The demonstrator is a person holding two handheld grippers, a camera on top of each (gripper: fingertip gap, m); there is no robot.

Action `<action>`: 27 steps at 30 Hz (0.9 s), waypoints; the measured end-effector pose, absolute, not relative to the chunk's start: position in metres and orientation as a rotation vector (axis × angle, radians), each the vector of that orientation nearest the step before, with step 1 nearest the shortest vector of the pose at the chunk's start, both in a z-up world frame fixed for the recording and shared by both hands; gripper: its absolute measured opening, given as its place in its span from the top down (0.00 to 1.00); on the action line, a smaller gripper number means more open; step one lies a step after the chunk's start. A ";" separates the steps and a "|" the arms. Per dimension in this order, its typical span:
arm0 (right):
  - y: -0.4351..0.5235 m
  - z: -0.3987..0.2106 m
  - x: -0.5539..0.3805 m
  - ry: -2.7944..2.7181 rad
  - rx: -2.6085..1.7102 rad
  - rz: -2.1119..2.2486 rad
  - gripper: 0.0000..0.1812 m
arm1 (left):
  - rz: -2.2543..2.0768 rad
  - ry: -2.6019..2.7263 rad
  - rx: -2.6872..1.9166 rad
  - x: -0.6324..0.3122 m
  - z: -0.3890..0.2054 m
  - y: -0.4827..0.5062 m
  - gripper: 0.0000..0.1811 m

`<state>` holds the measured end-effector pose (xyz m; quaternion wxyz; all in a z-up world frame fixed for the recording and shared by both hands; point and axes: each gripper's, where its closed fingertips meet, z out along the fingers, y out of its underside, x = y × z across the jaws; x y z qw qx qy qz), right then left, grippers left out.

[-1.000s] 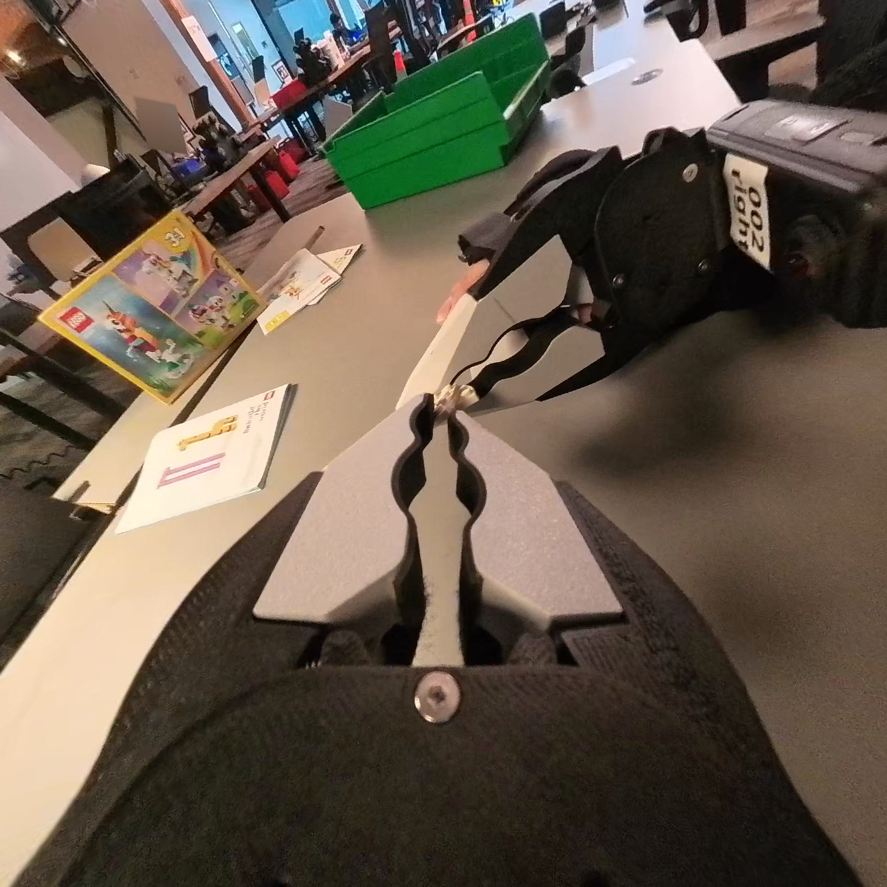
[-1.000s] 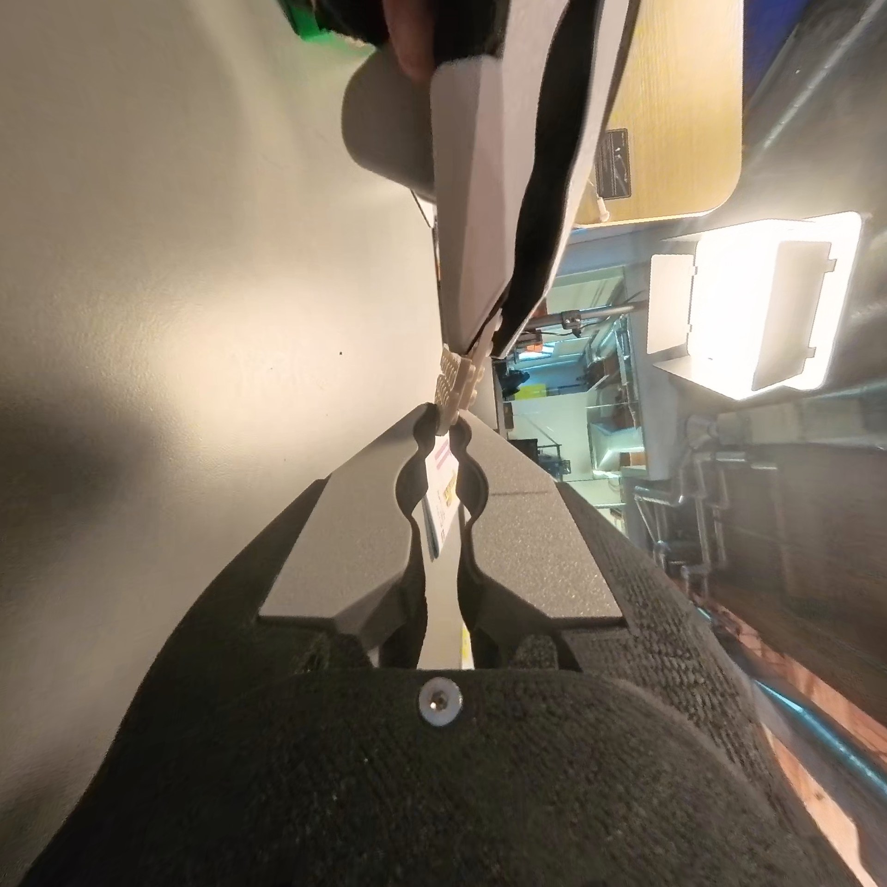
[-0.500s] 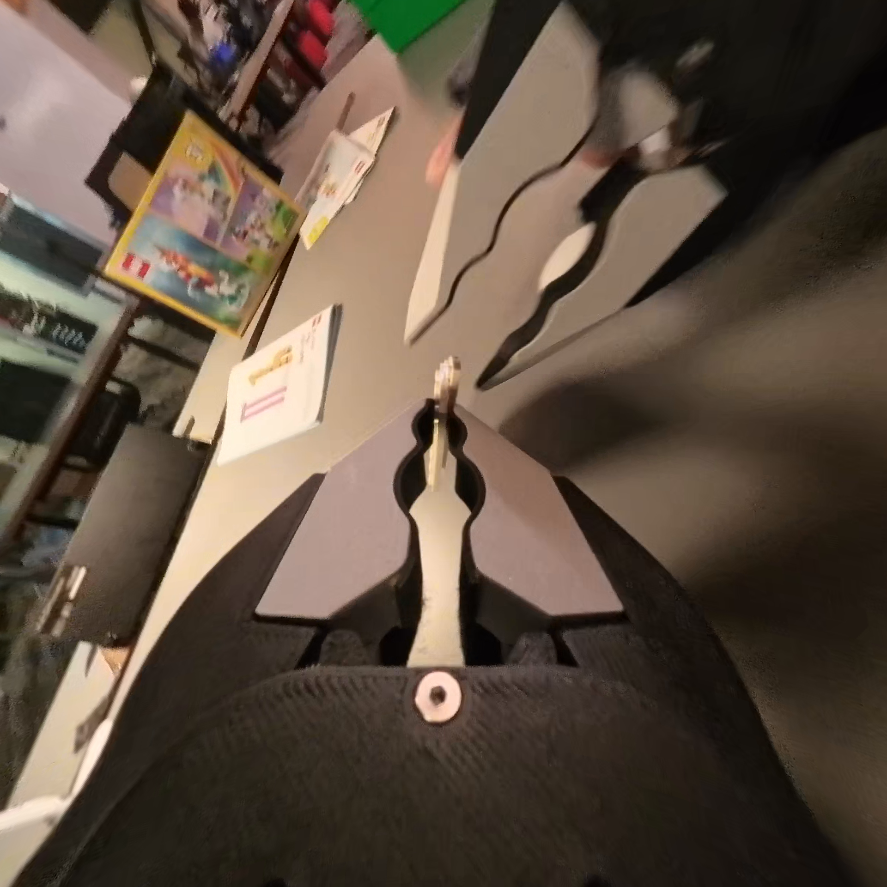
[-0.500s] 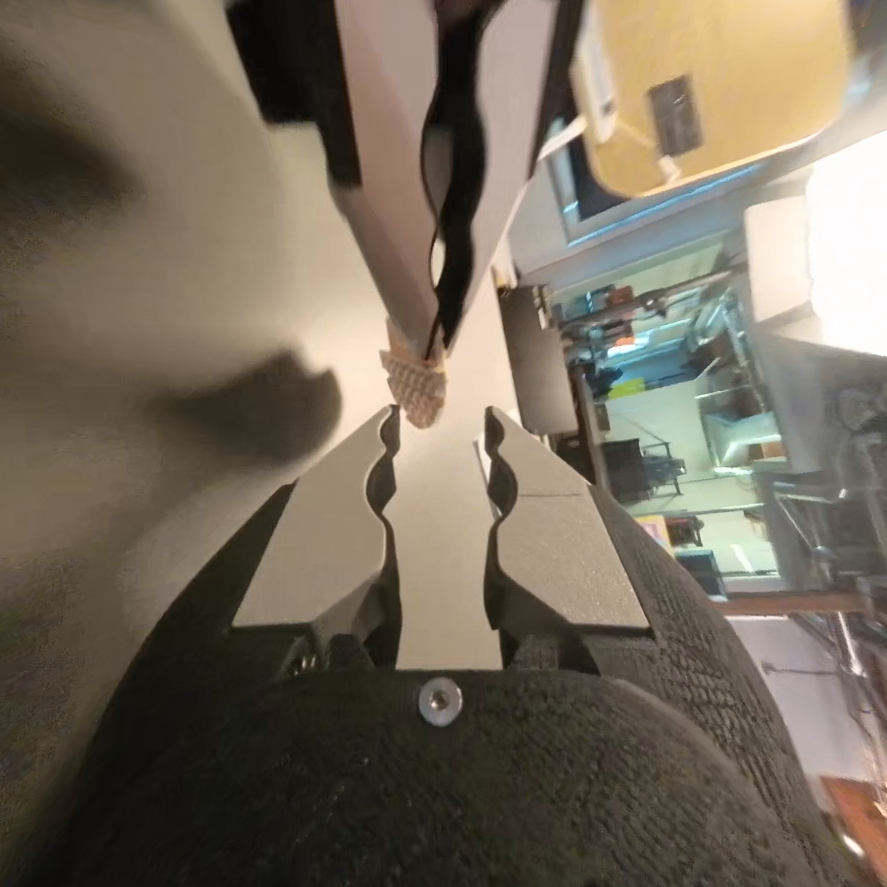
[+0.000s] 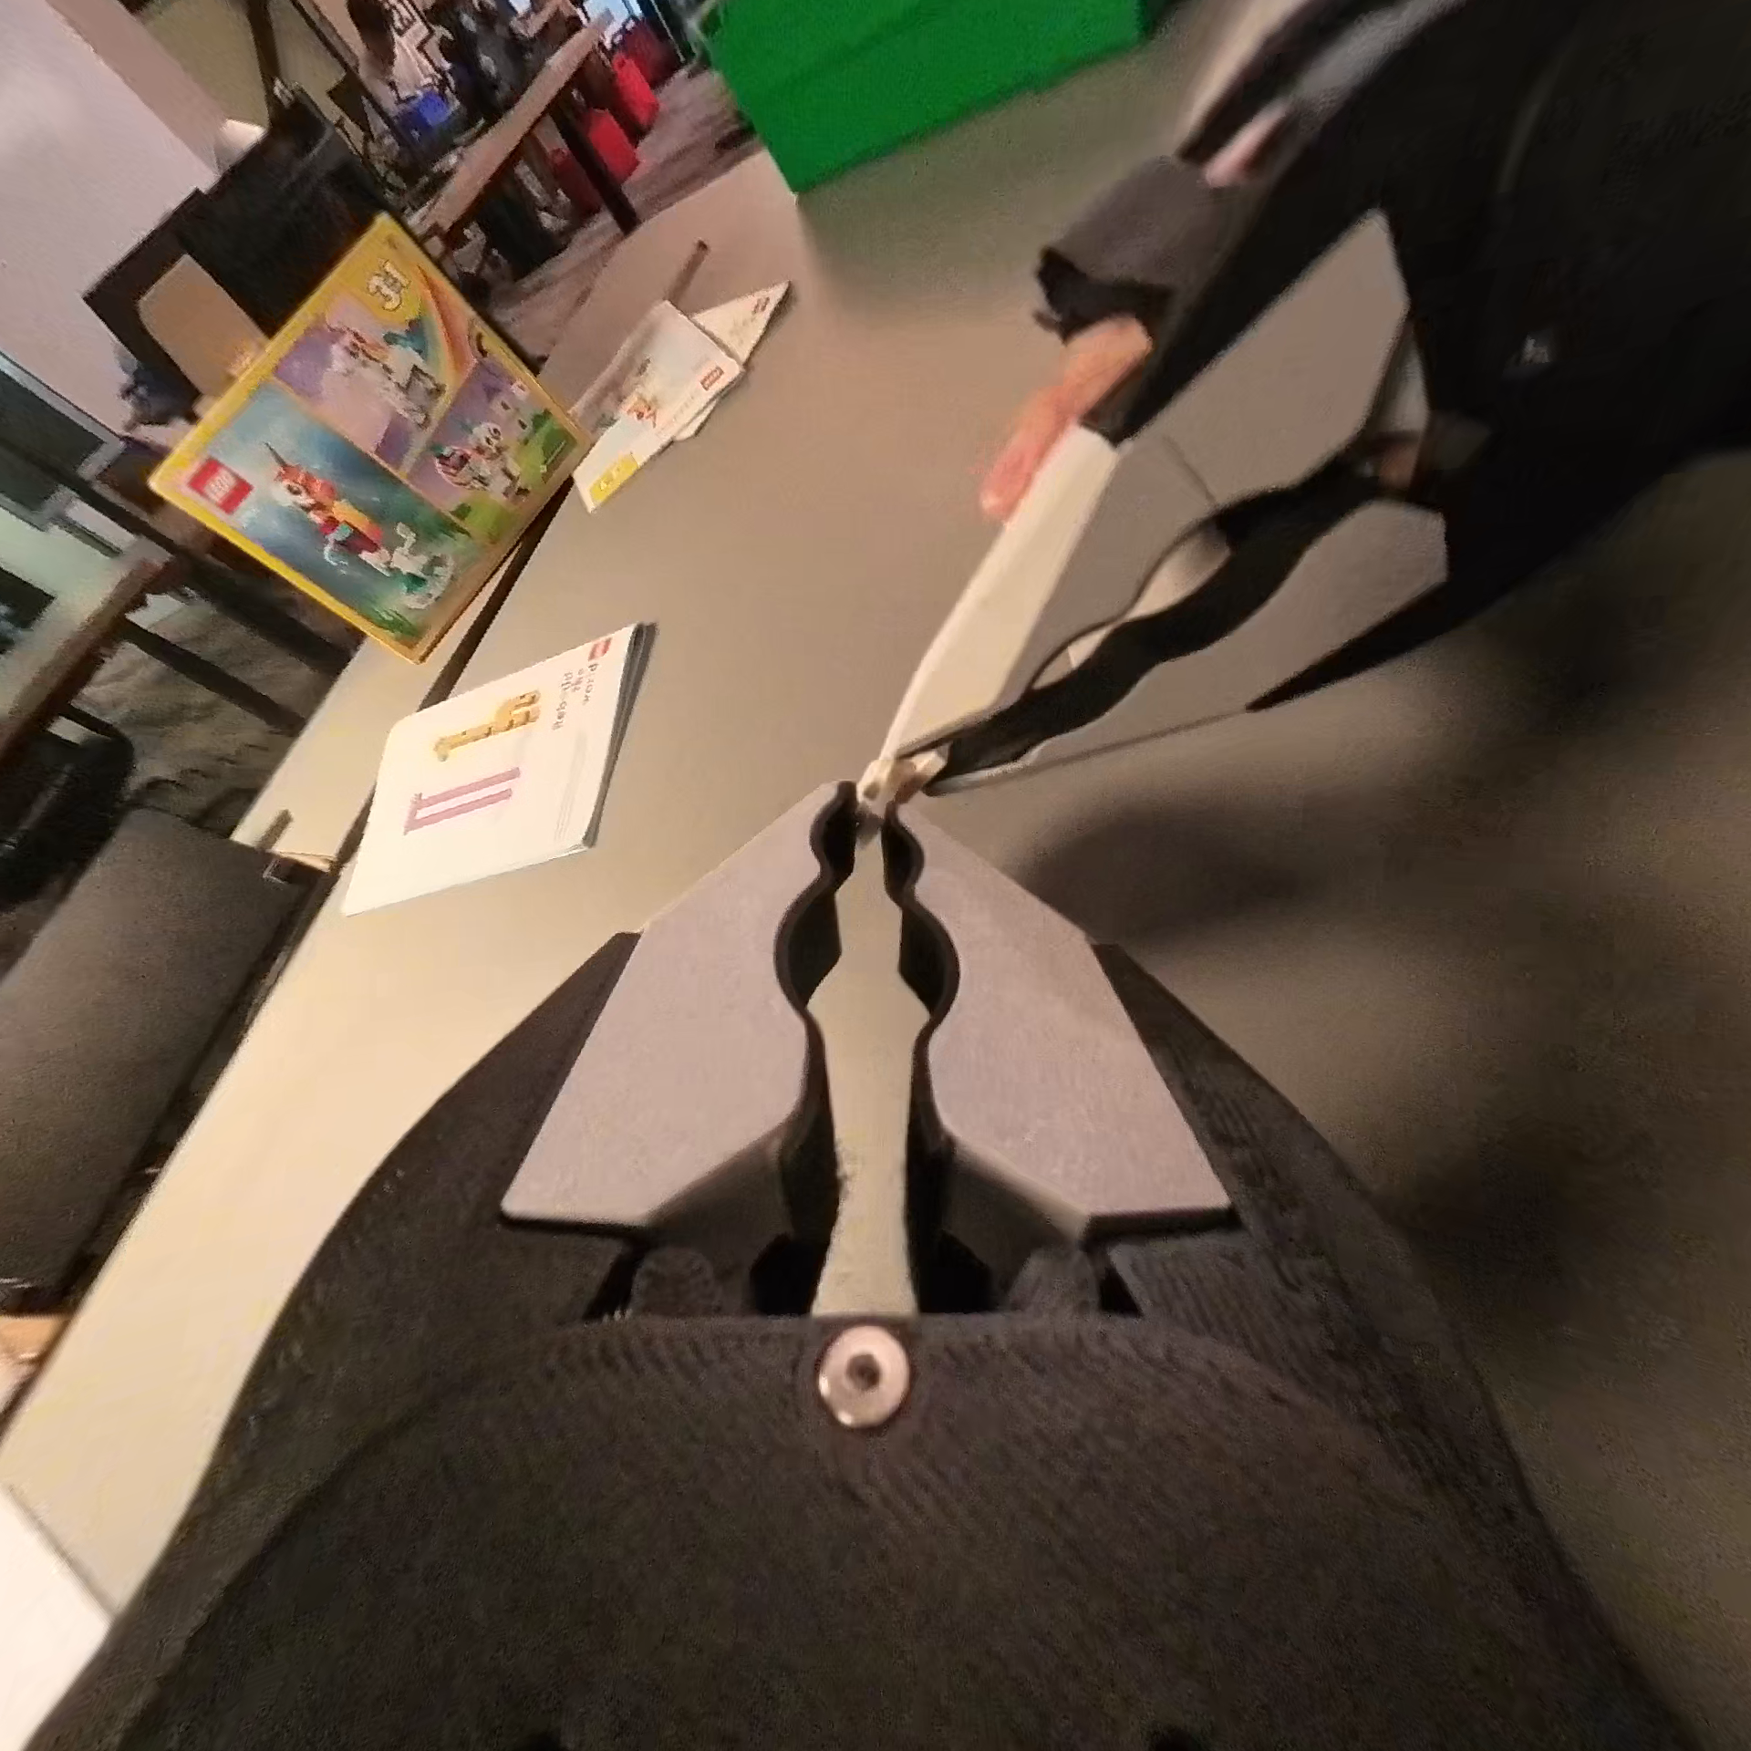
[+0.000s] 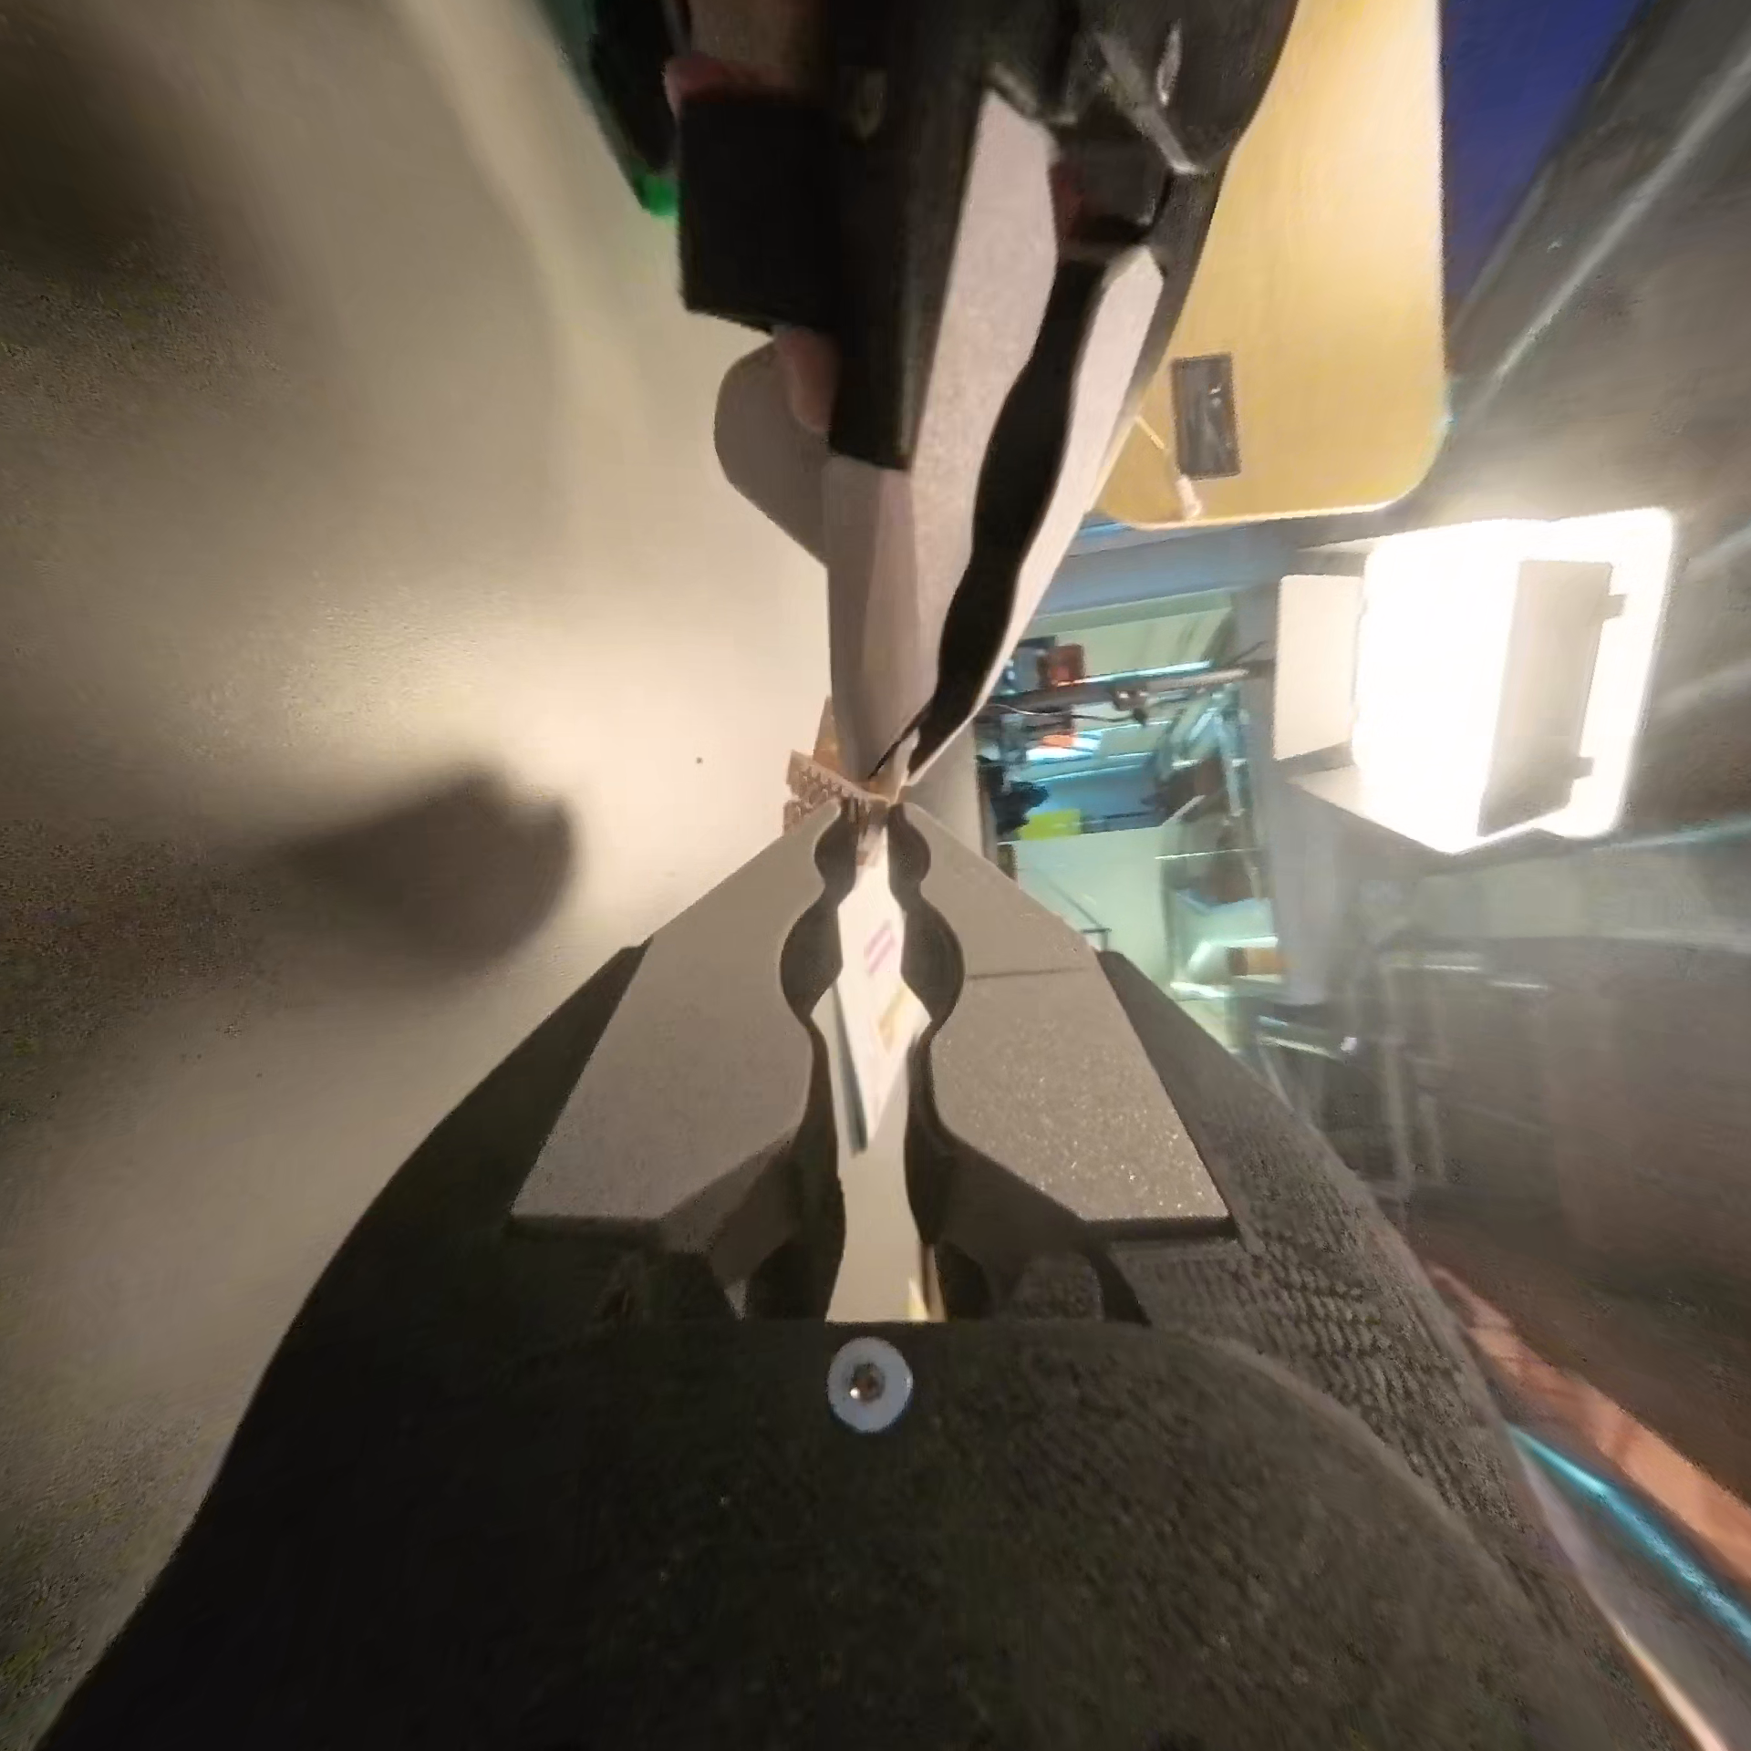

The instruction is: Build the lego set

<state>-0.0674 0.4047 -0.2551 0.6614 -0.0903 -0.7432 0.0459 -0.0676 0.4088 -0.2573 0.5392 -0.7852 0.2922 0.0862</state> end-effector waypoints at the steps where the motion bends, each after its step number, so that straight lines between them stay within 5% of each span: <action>1: 0.404 -0.253 -0.067 -1.664 -0.189 0.083 0.97 | 0.171 0.668 -1.864 -0.068 -0.255 0.409 0.98; 12: 0.397 -0.241 -0.061 -1.576 -0.090 0.032 0.98 | -0.011 0.568 -1.824 -0.061 -0.239 0.405 0.97; 16: 0.379 -0.276 -0.050 -1.684 0.115 -0.029 0.98 | -0.097 0.315 -1.678 -0.102 -0.188 0.394 0.99; 27: 0.427 -0.268 -0.061 -1.698 -0.191 0.077 0.98 | 0.190 0.458 -1.697 -0.095 -0.211 0.403 0.98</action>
